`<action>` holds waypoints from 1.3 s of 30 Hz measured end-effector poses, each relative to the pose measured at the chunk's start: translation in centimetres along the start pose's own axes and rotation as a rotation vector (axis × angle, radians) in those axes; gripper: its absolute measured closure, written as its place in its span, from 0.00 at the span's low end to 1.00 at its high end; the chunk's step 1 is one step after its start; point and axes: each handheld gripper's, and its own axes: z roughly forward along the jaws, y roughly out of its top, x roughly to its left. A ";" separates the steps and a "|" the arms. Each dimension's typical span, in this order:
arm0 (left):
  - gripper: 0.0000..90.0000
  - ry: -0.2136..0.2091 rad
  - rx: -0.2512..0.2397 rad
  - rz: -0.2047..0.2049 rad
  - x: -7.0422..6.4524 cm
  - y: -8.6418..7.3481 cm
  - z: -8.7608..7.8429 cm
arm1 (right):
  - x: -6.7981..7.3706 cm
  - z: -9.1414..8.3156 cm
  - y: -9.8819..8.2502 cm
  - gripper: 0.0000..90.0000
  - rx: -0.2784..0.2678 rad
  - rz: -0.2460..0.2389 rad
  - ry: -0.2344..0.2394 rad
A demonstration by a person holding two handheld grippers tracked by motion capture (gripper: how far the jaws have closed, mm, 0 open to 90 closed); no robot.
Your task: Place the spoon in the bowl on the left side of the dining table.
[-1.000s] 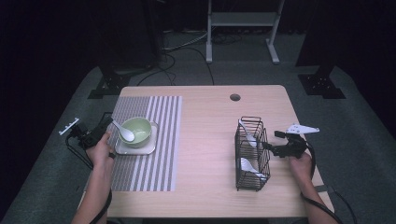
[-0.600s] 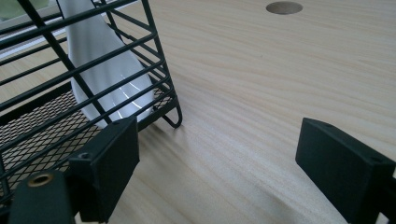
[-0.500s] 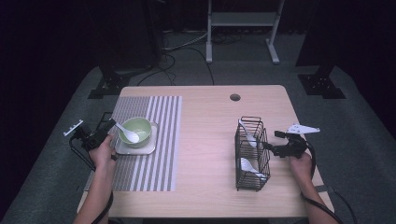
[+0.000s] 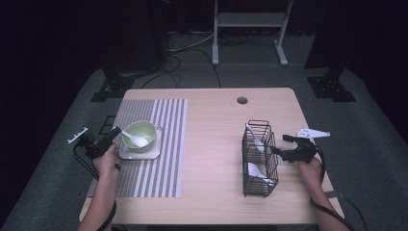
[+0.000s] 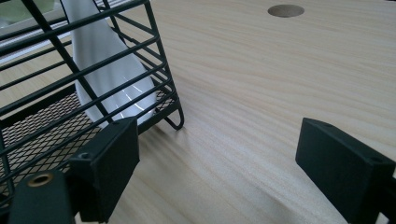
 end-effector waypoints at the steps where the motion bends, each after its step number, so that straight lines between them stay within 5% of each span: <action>1: 0.82 0.003 0.002 0.003 0.1 0.0 -0.1 | 0.0 0.0 0.0 0.14 0.000 0.000 -0.001; 10: 0.77 -0.013 -0.005 -0.015 0.8 -0.2 -0.6 | 0.1 0.0 0.0 0.14 0.007 -0.005 -0.008; 39: 0.67 -0.072 0.025 0.144 -1.0 -0.4 -3.1 | 0.2 0.0 0.0 0.14 0.008 -0.008 -0.009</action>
